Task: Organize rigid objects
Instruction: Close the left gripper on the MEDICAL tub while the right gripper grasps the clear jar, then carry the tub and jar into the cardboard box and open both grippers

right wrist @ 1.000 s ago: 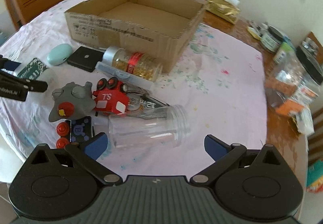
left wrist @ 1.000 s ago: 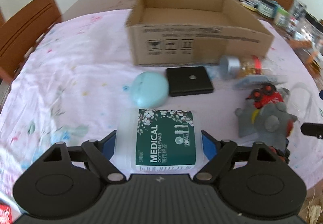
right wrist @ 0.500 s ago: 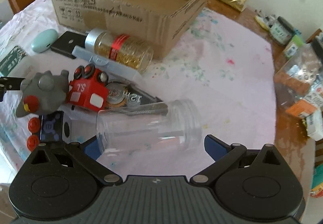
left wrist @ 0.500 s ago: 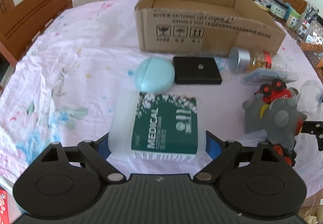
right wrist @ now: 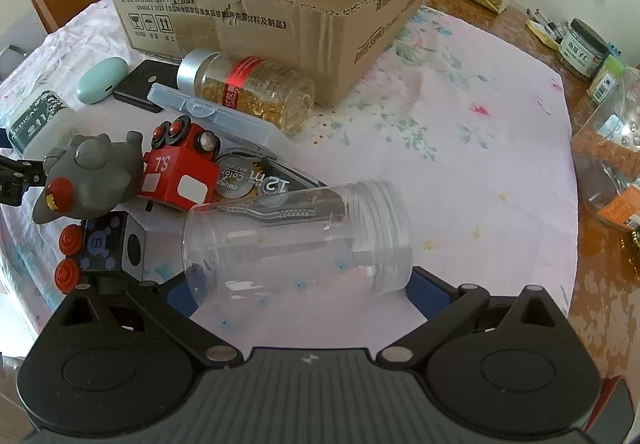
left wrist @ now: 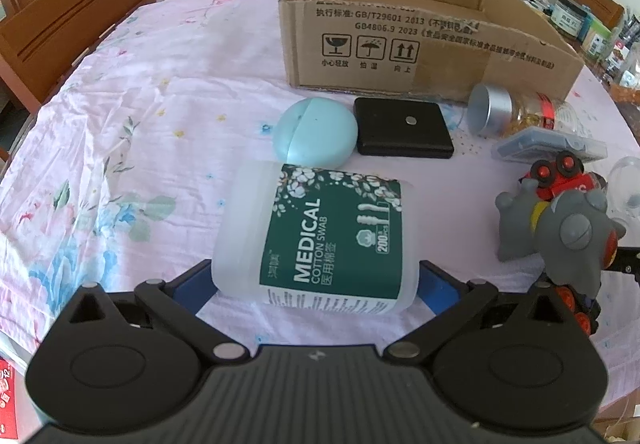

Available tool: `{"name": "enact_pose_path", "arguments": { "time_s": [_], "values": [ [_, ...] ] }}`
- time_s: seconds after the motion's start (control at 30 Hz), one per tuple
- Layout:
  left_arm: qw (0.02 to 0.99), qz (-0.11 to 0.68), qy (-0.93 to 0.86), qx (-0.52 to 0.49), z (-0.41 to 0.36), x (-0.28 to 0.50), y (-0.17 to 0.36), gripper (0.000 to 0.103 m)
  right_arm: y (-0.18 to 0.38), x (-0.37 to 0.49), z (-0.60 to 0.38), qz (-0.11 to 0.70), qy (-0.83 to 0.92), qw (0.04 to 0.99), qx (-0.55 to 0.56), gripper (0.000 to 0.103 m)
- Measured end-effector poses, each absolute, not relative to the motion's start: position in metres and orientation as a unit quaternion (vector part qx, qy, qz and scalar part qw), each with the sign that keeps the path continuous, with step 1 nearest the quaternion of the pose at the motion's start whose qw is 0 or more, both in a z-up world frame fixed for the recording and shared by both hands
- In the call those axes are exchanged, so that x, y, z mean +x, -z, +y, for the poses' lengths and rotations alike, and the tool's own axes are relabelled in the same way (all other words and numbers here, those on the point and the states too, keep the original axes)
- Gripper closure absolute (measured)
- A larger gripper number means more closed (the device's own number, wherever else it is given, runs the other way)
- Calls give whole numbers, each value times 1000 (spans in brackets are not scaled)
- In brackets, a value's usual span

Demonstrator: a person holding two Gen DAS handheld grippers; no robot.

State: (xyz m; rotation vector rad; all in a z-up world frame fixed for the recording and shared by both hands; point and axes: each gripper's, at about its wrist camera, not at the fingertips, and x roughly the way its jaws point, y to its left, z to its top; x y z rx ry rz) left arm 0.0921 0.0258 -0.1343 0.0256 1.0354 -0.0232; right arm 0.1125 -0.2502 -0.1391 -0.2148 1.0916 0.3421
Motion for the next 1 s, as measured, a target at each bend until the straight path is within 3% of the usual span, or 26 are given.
{"name": "enact_pose_path", "arguments": {
  "time_s": [0.3, 0.5, 0.73, 1.0],
  "values": [
    [879, 477, -3, 7, 23, 88, 135, 0, 139, 108, -253, 502, -165, 843, -100, 0],
    [873, 481, -12, 84, 7, 94, 124, 2, 139, 110, -252, 506, -168, 840, -103, 0],
    [869, 488, 9, 84, 5, 104, 114, 4, 127, 120, -244, 526, -186, 822, -113, 0],
    [859, 509, 18, 62, 13, 113, 118, 14, 119, 125, -227, 520, -189, 817, -158, 0]
  ]
}}
